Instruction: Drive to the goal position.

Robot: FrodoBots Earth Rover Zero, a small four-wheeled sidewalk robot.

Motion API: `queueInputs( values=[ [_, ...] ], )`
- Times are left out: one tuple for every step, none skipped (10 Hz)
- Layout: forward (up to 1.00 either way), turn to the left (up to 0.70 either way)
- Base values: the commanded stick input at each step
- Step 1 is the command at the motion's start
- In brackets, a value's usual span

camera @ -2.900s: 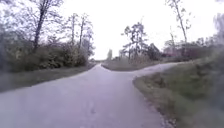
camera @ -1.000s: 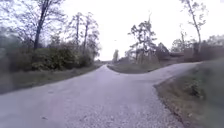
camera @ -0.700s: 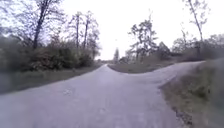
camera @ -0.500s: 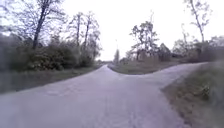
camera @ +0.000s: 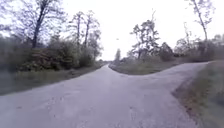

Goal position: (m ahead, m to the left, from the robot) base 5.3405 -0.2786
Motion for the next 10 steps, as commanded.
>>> queueInputs(
  values=[
    [1.0,0.0],
    [1.0,0.0],
    [1.0,0.0],
    [1.0,0.0],
    [1.0,0.0],
    [1.0,0.0],
    [1.0,0.0],
    [1.0,0.0],
    [1.0,0.0],
    [1.0,0.0]
  ],
)
